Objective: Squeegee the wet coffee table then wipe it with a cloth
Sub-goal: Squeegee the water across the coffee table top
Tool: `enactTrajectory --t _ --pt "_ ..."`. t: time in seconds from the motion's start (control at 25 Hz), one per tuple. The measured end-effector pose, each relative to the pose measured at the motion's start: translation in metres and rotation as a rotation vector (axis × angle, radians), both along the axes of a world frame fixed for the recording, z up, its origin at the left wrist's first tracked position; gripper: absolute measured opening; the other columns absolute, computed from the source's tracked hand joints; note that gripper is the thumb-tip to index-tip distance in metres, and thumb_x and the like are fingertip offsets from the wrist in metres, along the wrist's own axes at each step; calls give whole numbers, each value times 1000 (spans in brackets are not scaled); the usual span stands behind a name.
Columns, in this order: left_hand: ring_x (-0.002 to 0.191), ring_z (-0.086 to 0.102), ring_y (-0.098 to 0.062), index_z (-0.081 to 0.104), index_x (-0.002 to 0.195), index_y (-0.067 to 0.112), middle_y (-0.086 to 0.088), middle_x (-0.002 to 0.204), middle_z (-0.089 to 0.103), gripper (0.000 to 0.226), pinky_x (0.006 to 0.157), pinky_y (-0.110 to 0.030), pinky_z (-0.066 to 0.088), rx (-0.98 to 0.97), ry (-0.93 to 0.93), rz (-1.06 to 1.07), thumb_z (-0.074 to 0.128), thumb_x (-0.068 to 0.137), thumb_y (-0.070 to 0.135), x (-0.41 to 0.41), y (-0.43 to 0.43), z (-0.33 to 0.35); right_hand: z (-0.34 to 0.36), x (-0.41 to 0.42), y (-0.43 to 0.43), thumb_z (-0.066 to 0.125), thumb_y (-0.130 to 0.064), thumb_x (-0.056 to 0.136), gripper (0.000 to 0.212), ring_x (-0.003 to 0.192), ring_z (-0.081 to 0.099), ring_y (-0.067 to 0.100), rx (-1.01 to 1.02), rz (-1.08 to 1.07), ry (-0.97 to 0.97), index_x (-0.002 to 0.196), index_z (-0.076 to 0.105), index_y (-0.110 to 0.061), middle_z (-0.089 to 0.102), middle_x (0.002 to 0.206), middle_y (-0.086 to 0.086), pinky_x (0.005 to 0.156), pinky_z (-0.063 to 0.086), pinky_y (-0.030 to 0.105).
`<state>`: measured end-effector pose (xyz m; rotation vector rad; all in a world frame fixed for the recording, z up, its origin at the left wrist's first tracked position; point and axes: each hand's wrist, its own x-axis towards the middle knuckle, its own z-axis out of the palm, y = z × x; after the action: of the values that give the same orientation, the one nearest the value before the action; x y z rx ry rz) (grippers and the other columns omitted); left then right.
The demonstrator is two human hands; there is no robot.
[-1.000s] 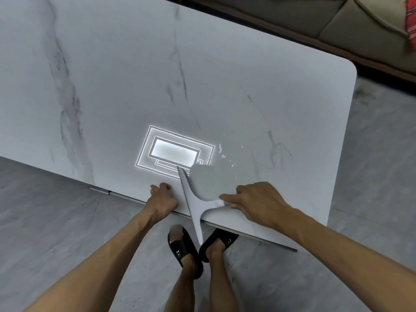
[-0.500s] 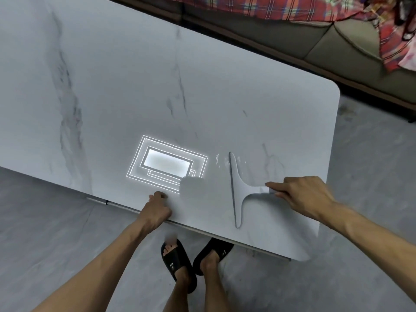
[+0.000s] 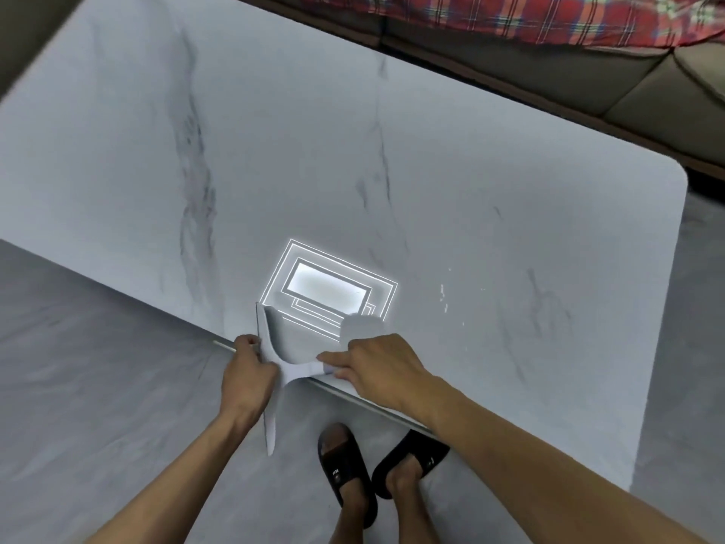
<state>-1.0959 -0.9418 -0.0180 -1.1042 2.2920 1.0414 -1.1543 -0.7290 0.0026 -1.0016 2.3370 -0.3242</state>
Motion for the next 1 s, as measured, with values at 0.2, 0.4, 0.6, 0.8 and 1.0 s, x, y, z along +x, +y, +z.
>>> enactTrajectory --t 0.2,0.4,0.6,0.8,1.0 --pt "67 51 -7 38 128 14 -2 93 57 53 51 -20 34 55 -69 -122 55 79 3 -6 5 -10 -12 -18 28 36 -46 100 31 85 63 24 26 -121 74 127 51 -47 64 91 -1 66 47 33" --pt "72 52 -16 41 112 18 -10 113 50 41 51 -24 33 153 -93 -354 49 78 -4 -23 49 -3 4 -24 141 31 -48 99 36 80 58 13 161 -370 73 132 42 -56 57 83 -11 60 34 26" --pt "80 49 -21 45 113 14 -8 116 39 37 61 -28 36 168 -132 -534 41 82 -5 -43 83 4 30 -12 237 29 -50 98 36 81 57 12 325 -602 93 131 42 -57 58 82 -16 66 42 28" --pt "76 50 -17 44 110 20 -1 99 50 32 56 -24 34 160 -115 -515 45 83 2 -59 102 15 50 -3 269 31 -53 97 37 83 61 11 347 -666 103 131 42 -58 60 80 -18 63 40 27" --pt "64 52 -15 45 112 19 0 77 55 30 49 -26 34 91 -58 -404 47 86 5 -88 104 20 45 -43 213 24 -56 96 37 80 59 9 180 -445 84 131 35 -62 61 85 -12 60 37 25"
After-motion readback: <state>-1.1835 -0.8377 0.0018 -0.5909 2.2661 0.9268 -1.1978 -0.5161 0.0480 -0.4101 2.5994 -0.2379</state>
